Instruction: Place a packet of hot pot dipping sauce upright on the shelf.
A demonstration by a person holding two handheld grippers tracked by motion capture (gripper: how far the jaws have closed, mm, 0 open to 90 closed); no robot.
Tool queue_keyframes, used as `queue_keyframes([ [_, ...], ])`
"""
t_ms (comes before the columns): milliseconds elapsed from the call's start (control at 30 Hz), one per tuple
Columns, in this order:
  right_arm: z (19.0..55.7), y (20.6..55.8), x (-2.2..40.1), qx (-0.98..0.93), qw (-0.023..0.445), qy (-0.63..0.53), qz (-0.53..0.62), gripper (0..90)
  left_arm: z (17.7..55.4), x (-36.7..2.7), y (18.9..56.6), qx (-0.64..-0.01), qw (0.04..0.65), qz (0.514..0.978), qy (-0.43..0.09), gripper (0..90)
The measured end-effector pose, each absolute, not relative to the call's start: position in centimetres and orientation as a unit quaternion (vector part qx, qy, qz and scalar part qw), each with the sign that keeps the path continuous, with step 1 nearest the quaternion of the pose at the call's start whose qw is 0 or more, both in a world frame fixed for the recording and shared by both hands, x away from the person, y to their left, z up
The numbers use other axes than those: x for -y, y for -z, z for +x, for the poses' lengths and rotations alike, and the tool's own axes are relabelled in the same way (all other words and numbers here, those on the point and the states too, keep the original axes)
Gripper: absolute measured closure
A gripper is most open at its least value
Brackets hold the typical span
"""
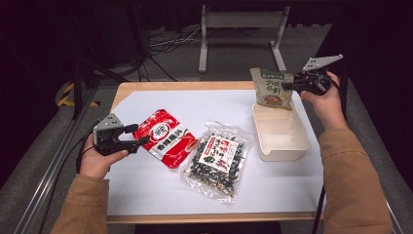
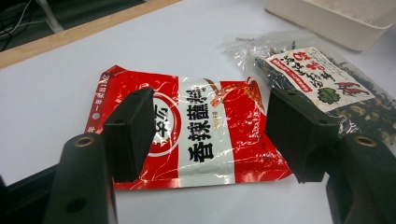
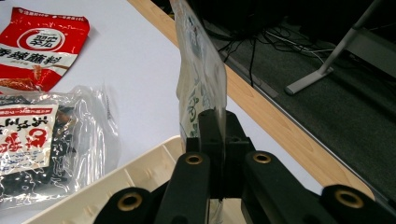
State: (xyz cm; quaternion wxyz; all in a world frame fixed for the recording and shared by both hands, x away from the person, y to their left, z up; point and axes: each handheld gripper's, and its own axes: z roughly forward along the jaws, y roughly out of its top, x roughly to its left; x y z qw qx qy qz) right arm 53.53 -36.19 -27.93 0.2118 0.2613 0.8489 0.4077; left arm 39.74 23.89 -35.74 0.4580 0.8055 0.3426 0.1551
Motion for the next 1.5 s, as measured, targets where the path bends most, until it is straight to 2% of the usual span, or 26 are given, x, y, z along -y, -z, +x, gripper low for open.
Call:
queue_keyframes([
  [1033, 54.6, 30.8, 34.8, -0.856, 0.188, -0.404, 0.262, 89.7, 40.1, -23.6, 35.9, -0.341, 0.461, 0.806, -0.146, 33.8],
  [1500, 54.5, 32.2, 36.4, -0.840, 0.192, -0.409, 0.301, 88.1, 40.3, -23.4, 36.1, -0.339, 0.458, 0.809, -0.145, 33.8],
])
